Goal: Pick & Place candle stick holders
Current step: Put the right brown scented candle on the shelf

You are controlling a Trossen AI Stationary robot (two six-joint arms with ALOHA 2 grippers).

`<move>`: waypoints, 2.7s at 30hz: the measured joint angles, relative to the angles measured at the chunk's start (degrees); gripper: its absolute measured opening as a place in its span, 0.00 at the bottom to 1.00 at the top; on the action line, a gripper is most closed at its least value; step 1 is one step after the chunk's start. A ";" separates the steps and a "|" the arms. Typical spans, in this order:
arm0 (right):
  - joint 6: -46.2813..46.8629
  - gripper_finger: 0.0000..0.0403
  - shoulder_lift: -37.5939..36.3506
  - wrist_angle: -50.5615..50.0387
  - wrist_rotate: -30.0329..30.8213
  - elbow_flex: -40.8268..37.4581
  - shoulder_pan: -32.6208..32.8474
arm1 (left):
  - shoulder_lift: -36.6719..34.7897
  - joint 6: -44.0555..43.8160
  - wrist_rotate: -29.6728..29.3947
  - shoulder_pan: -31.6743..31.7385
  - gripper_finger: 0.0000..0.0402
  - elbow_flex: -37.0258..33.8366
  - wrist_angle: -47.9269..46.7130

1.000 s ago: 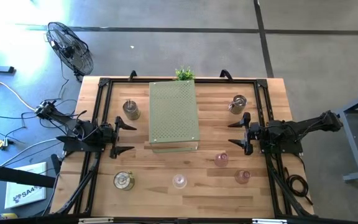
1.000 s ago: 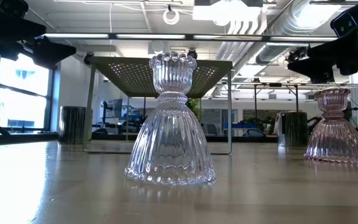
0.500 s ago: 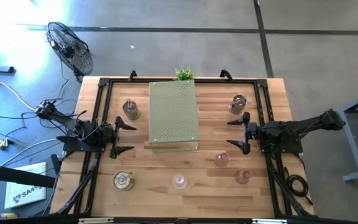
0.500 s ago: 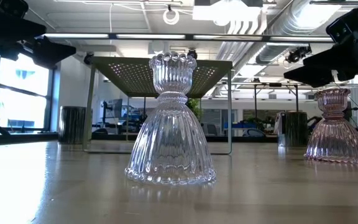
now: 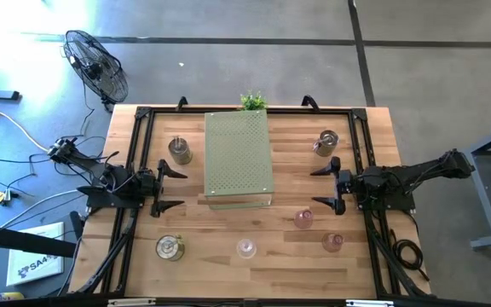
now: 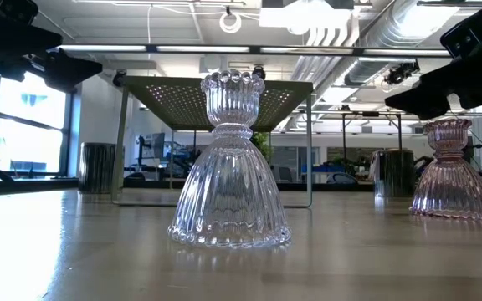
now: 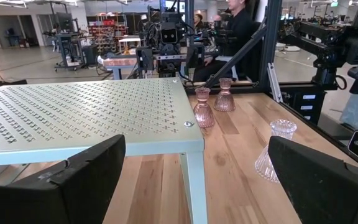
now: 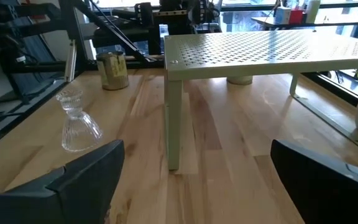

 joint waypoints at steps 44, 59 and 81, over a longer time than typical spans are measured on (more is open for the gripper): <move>23.32 0.99 20.75 -32.59 29.09 32.34 -0.43 | 0.00 0.02 0.00 -0.02 0.97 0.00 0.00; 22.48 0.99 30.69 -21.75 19.50 34.46 -3.82 | 0.00 0.00 0.00 -0.02 0.97 0.00 0.00; 20.02 0.99 27.03 -19.60 7.88 34.46 -3.77 | 0.00 0.02 0.00 -0.02 0.97 0.02 -0.02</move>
